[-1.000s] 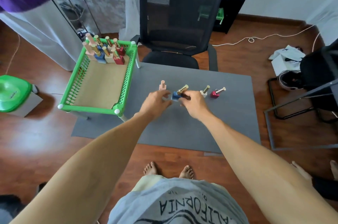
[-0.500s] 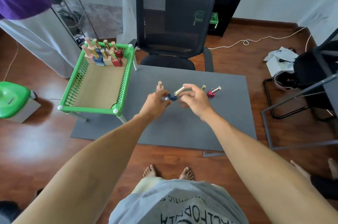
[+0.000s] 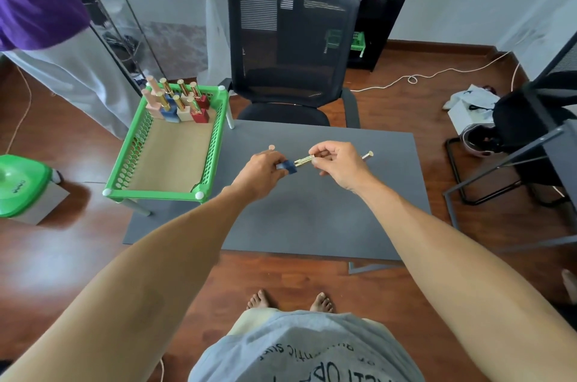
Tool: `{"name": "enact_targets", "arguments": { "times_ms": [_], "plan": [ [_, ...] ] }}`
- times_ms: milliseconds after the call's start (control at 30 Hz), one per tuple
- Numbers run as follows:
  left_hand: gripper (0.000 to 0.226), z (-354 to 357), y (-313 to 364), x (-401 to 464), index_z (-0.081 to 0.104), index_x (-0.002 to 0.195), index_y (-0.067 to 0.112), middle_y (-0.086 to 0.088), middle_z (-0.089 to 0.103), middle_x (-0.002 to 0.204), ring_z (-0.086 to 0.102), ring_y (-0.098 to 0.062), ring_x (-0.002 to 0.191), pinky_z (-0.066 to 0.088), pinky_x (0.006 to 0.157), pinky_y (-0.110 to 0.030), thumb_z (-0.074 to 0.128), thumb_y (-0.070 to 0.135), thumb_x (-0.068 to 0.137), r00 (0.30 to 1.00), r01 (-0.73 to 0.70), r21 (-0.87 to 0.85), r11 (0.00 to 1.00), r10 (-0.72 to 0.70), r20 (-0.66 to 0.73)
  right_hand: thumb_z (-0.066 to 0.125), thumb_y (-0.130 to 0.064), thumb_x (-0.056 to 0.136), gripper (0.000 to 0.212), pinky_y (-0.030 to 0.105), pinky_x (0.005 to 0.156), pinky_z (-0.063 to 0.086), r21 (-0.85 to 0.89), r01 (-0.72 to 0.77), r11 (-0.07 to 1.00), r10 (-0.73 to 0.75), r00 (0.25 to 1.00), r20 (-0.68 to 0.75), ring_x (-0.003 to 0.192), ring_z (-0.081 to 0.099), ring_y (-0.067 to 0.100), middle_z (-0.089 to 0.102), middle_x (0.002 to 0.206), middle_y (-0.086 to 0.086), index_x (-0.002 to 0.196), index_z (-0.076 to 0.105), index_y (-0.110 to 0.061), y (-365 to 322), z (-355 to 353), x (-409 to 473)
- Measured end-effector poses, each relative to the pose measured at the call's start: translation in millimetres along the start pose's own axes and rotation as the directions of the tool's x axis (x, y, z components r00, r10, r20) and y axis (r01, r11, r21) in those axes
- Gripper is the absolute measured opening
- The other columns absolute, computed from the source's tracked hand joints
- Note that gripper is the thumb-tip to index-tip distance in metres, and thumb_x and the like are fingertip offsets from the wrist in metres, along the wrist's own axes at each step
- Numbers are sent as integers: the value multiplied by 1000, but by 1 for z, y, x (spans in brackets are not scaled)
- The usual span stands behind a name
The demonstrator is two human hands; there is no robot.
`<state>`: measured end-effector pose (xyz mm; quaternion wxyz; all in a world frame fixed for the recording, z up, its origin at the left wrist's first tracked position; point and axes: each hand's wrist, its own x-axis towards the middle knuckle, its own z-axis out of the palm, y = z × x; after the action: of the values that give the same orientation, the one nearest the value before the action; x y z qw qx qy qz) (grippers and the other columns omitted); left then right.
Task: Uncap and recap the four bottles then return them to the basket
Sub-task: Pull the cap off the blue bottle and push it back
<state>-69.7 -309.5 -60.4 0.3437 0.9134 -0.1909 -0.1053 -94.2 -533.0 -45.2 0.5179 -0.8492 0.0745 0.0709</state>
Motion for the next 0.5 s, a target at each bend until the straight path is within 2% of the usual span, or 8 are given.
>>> {"name": "enact_targets", "arguments": {
  "times_ms": [133, 233, 333, 433, 500],
  "plan": [
    [4, -3, 0, 3, 65, 96, 19, 2, 56, 85, 50, -18, 76, 39, 65, -26, 67, 18, 92, 999, -36, 25, 999, 36, 0, 73, -20, 95, 9, 26, 61, 61, -56, -50, 997, 50, 999, -9, 64, 72, 10, 77, 75, -3, 87, 78, -23, 2, -4, 1],
    [5, -1, -2, 2, 65, 96, 20, 2, 58, 86, 51, -18, 77, 40, 67, -25, 66, 18, 92, 999, -47, 25, 999, 47, 4, 69, -34, 95, 23, 26, 52, 52, -84, -106, 991, 105, 994, -18, 52, 64, 4, 75, 68, -4, 78, 76, -21, 4, -1, 1],
    [7, 1, -4, 0, 64, 99, 20, 5, 58, 89, 50, -18, 81, 37, 71, -25, 65, 18, 92, 999, -49, 26, 998, 49, 14, 64, -46, 95, 39, 27, 52, 47, -145, -137, 980, 137, 990, -11, 47, 59, 2, 73, 63, -5, 72, 73, -16, 7, 1, 0],
    [7, 2, -7, -1, 63, 97, 20, 7, 56, 89, 49, -17, 81, 34, 72, -23, 65, 17, 92, 998, -56, 21, 998, 55, 21, 62, -46, 97, 44, 26, 54, 46, -151, -136, 979, 136, 991, -12, 46, 60, 4, 74, 63, -4, 71, 72, -12, 10, 4, -2],
    [7, 3, -8, -3, 62, 96, 20, 8, 55, 88, 48, -16, 80, 33, 71, -22, 66, 16, 91, 998, -59, 24, 998, 59, 18, 61, -48, 98, 40, 26, 53, 46, -129, -132, 983, 133, 991, 4, 51, 66, 8, 76, 68, -3, 78, 73, -15, 10, 6, -5]
  ]
}}
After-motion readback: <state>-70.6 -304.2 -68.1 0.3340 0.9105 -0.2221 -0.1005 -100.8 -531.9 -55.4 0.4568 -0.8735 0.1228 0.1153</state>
